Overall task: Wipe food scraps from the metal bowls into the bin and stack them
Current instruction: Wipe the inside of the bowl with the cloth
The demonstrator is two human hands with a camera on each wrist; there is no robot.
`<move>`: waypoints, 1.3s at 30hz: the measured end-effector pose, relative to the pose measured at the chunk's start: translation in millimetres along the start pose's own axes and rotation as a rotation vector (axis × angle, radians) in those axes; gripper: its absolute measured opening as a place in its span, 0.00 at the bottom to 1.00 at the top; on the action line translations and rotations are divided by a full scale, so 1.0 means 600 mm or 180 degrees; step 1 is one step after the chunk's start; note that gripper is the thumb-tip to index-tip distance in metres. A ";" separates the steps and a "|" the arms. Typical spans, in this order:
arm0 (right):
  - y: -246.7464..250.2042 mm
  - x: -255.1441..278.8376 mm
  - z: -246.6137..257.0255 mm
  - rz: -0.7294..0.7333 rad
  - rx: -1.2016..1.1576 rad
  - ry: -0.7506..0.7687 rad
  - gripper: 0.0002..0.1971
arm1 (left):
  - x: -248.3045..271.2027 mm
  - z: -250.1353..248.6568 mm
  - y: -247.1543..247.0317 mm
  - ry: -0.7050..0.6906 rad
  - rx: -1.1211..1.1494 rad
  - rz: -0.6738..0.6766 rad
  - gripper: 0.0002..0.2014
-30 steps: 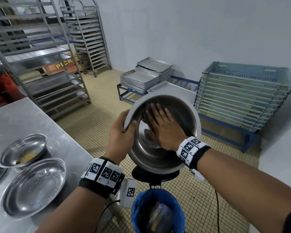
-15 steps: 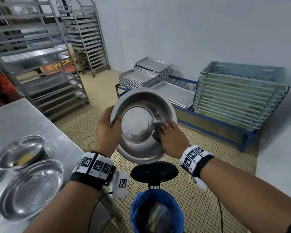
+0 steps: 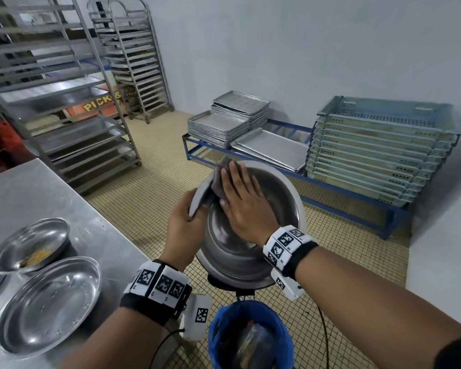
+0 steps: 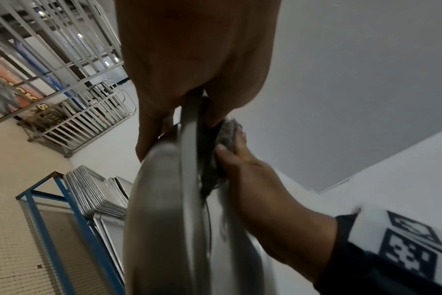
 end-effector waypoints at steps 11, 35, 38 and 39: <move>0.024 -0.004 -0.054 -0.0085 0.0128 -0.0527 0.32 | 0.014 -0.010 -0.009 -0.0026 -0.0438 0.0120 0.25; 0.100 0.029 -0.109 -0.0627 -0.0695 -0.0185 0.23 | 0.014 -0.036 0.019 -0.0360 -0.0572 0.0307 0.16; 0.114 0.022 -0.097 -0.0657 -0.0576 -0.0169 0.23 | 0.016 -0.039 0.012 -0.0406 -0.0494 0.0372 0.15; 0.115 0.024 -0.102 -0.0664 -0.0597 -0.0154 0.24 | 0.017 -0.039 0.014 -0.0404 -0.0444 0.0362 0.15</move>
Point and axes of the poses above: each hand's wrist, its own x-axis away from the middle knuckle, its own y-axis out of the back of the hand, z = x × y, the point moved 10 cm from there along -x, towards the middle knuckle, and after that the axes turned 12 degrees about z, right-handed, at the moved point
